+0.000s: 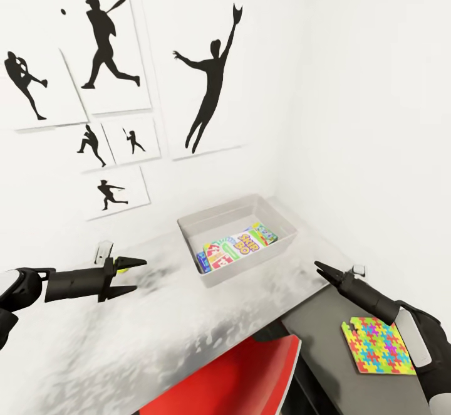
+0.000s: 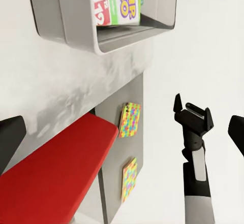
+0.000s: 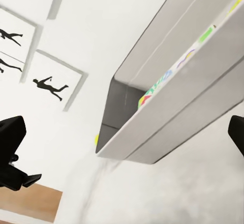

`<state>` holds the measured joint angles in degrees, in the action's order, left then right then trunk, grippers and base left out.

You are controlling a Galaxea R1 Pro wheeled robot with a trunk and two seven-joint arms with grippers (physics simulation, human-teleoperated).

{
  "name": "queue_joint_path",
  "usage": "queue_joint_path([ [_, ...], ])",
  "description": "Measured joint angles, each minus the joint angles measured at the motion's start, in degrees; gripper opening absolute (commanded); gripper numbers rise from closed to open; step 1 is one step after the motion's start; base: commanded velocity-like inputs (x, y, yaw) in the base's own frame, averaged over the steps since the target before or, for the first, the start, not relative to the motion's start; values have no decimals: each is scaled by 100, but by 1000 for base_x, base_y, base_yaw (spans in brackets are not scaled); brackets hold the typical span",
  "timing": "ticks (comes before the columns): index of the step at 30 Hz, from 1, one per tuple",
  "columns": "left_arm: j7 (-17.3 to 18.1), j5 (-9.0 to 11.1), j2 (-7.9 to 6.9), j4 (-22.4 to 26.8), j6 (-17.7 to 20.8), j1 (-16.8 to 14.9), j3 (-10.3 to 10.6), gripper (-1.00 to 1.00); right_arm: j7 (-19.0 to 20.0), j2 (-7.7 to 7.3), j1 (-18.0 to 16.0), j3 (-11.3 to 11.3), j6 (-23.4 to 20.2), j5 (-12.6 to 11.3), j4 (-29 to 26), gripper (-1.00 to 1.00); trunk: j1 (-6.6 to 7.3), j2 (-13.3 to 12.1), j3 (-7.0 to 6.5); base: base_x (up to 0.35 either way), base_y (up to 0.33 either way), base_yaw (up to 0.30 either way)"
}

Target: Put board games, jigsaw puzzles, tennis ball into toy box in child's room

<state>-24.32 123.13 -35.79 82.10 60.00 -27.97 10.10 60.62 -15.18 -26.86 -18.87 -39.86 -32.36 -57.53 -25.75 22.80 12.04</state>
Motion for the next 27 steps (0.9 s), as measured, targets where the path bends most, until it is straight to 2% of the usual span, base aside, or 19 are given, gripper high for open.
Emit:
queue_joint_path([
  [9,5,-8,12,2,0,0,-2,100,-1,0,1,-9,19,4,15,100,0,0,-9,0,0,0],
  [18,5,-14,34,13,0,0,-6,100,-56,4,2,-9,30,-2,31,100,0,0,-10,0,109,0],
  [27,6,-19,34,9,0,0,-8,100,-80,7,2,-9,31,-4,31,100,0,0,-10,0,24,0],
])
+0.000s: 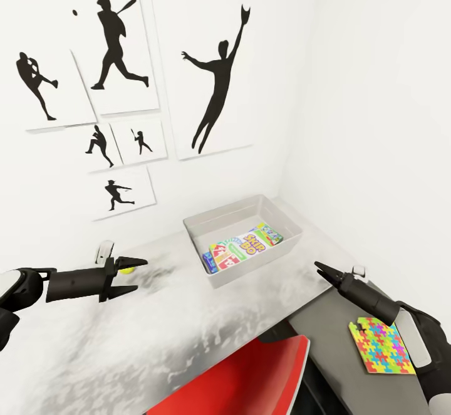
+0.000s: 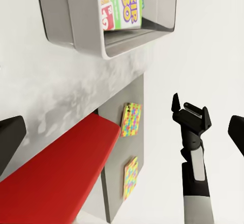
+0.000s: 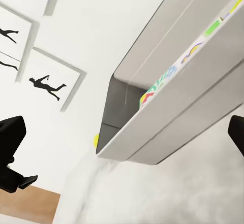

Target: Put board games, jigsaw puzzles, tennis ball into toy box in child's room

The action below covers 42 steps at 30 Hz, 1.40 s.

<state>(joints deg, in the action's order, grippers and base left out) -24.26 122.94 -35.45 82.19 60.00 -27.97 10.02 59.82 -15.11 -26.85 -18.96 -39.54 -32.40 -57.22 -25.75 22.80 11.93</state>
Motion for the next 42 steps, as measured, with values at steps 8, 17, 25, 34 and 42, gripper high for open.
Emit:
queue_joint_path([
  [8,0,-4,-1,4,0,0,1,100,-38,0,0,0,-4,2,0,100,0,0,0,0,2,0],
  [17,0,-3,-1,4,0,0,2,100,-52,0,0,0,-1,2,0,100,0,0,0,0,0,0],
  [25,0,-1,-6,4,0,-1,3,100,-44,0,1,0,6,2,0,100,-1,0,0,-19,0,-83],
  [34,0,-4,-21,4,0,-1,0,100,-22,0,0,0,2,0,-1,100,-2,0,-2,-210,-26,-250],
  [42,5,1,-48,4,0,-1,-14,100,-8,0,1,0,7,-6,0,100,0,0,-24,-54,-14,-274],
])
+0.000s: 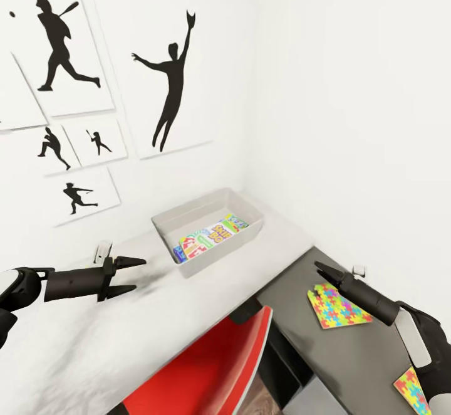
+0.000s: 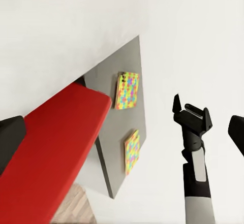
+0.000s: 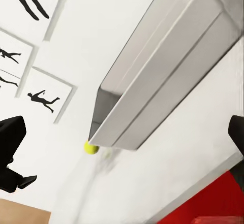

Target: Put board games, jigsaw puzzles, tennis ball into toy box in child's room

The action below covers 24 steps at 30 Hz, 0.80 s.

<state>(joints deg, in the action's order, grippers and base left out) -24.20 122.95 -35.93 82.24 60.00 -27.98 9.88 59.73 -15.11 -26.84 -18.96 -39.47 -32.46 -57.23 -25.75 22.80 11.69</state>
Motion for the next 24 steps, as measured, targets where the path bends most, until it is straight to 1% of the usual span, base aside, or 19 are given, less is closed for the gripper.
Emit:
queue_joint_path([
  [12,3,-6,-31,0,0,0,-31,100,7,0,0,0,2,8,-16,100,0,0,-71,-3,-1,-237],
  [15,3,-3,-108,0,0,0,-38,100,7,5,0,2,15,12,-26,100,0,0,-94,0,0,-201],
  [18,5,-1,-298,6,0,0,-39,100,15,13,0,6,67,16,-38,100,1,0,-117,0,0,-170],
  [20,7,4,-369,8,0,0,-42,100,20,15,0,8,87,17,-41,100,1,0,-134,0,0,-135],
  [24,8,7,-425,4,0,1,-46,100,20,26,0,8,103,18,-49,100,0,0,-168,0,0,-111],
])
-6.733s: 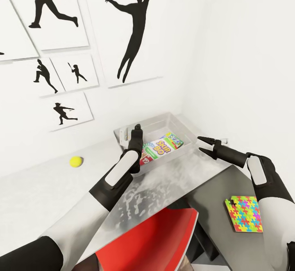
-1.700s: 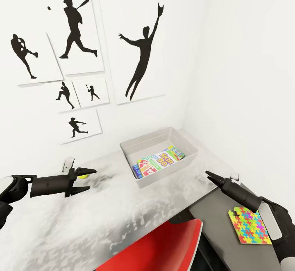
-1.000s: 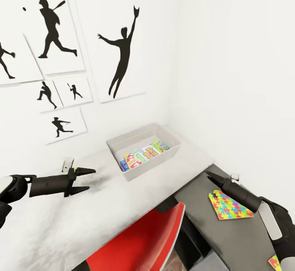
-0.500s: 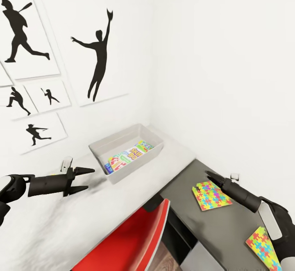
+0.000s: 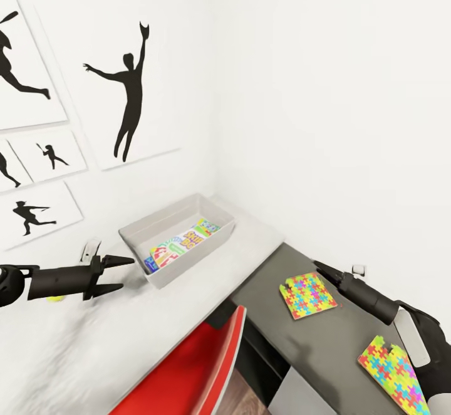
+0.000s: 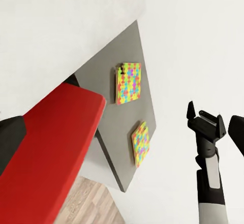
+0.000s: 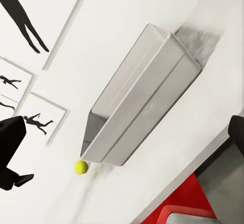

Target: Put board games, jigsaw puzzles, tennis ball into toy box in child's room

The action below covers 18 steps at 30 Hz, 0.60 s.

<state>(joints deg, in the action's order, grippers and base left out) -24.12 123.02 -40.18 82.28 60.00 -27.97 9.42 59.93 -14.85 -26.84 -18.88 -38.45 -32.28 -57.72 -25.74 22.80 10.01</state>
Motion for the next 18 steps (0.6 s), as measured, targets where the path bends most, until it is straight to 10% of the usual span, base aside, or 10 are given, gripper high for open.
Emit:
queue_joint_path([
  [18,0,17,-20,0,0,0,-81,100,-4,25,0,0,12,0,-4,100,0,0,-158,0,0,-93],
])
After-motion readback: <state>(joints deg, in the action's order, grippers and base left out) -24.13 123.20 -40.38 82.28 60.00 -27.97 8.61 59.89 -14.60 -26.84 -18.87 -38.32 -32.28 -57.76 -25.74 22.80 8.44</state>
